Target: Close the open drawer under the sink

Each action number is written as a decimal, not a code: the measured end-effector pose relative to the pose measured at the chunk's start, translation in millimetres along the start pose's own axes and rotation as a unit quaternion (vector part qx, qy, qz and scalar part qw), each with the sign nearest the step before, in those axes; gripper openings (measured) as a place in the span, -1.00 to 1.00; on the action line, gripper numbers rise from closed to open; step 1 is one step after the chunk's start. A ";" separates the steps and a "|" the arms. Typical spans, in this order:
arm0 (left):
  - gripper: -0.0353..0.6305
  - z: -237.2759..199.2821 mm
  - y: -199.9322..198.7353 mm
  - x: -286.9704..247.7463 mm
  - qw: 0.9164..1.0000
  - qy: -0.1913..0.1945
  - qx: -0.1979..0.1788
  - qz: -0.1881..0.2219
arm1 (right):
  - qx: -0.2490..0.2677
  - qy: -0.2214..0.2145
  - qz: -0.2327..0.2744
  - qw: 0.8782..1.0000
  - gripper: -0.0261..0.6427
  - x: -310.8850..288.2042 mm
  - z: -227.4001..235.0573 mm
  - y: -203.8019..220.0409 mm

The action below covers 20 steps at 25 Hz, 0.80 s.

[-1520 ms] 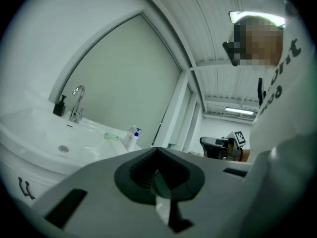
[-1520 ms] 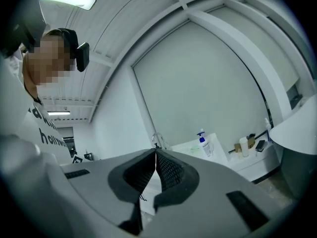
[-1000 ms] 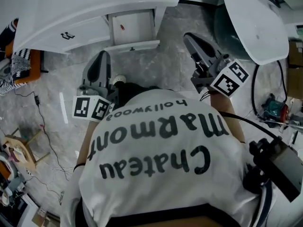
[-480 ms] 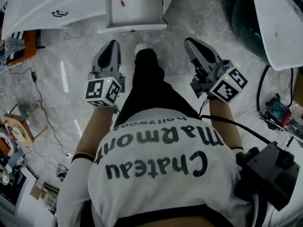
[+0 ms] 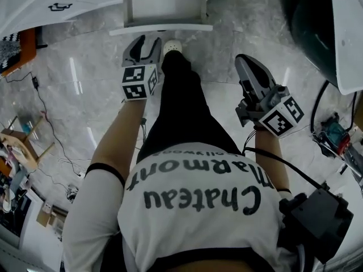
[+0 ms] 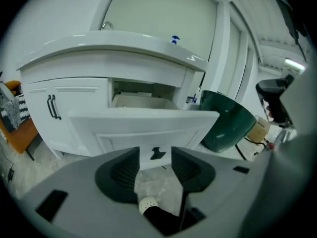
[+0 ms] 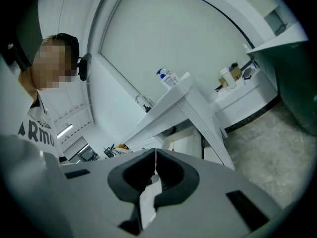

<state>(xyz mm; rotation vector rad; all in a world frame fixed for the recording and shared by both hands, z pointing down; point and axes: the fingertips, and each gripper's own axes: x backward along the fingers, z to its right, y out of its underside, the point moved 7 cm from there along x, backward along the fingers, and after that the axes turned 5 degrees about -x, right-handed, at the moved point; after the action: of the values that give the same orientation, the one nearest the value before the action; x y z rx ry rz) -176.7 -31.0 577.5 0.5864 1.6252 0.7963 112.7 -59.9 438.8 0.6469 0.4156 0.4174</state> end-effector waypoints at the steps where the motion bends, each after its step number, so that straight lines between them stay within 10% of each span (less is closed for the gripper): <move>1: -0.33 -2.1 4.2 -9.8 1.000 0.002 -0.003 -0.008 | 0.000 0.003 -0.001 1.000 -0.89 -2.8 3.5 2.6; 10: -0.39 0.5 16.7 -48.8 0.996 0.007 -0.080 -0.030 | -0.025 0.039 0.007 0.999 -0.89 6.5 24.1 27.2; 20: -0.61 -3.7 9.5 -54.3 0.996 0.018 -0.080 -0.034 | -0.044 0.053 0.019 0.997 -0.89 12.4 27.3 33.5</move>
<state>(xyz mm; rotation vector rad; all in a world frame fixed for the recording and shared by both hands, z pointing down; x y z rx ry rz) -169.9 -66.1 619.7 0.4037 1.5886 0.8806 128.5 -42.9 477.3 0.5503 0.4831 0.5055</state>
